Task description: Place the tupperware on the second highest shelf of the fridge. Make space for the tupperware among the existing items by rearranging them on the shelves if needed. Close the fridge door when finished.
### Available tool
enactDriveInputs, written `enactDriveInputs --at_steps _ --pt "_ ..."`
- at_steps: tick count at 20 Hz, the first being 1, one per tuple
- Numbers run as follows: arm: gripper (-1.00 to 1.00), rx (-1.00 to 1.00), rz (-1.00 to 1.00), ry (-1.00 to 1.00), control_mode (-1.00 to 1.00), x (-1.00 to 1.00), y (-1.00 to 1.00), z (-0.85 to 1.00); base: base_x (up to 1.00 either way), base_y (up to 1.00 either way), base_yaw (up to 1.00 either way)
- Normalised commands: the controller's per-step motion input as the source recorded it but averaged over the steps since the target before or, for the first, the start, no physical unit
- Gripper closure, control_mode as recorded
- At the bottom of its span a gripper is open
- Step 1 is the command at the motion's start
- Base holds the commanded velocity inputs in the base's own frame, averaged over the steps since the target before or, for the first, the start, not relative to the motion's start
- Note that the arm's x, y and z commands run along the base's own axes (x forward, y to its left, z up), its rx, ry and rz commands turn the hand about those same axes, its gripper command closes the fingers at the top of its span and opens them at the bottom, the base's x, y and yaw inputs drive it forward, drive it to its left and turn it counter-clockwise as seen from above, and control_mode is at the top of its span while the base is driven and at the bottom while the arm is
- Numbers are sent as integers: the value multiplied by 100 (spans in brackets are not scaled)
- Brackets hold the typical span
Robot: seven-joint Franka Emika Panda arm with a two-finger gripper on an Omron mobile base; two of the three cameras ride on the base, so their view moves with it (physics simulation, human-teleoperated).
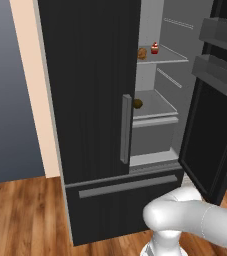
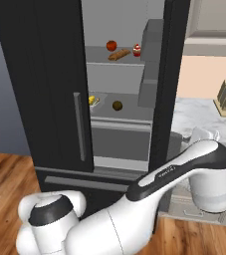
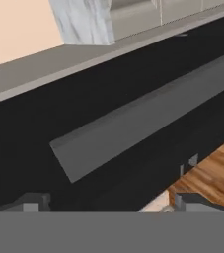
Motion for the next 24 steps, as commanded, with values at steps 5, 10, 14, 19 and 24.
enactDriveInputs --at_steps 5,10,14,19,24 --pt "-100 10 9 0 -100 56 -3 -34 0 0 0" --pt "-100 13 5 0 -100 58 -14 -24 0 0 0" --pt "-100 12 2 0 -100 59 -39 -27 0 0 0" --pt "-100 10 14 -2 -100 44 -4 -20 0 0 0" --pt "-100 7 21 -14 -100 38 19 -5 0 0 0"
